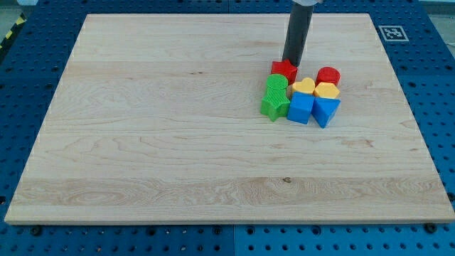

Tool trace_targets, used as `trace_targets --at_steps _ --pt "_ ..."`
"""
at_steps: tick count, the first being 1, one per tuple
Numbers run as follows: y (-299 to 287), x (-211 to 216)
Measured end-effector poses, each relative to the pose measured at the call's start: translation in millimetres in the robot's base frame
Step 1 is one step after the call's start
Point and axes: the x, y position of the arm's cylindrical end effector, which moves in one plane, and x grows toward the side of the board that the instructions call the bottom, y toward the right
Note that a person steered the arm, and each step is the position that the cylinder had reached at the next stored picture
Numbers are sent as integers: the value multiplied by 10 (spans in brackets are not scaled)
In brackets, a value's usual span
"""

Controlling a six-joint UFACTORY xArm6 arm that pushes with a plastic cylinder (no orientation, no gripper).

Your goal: Slide the red star into the group of blocks

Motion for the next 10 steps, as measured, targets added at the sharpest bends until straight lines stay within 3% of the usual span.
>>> trace_targets --at_steps 2,4,6,10 --pt "-48 36" --pt "-619 -229" --pt "-817 -36" --pt "-491 344"
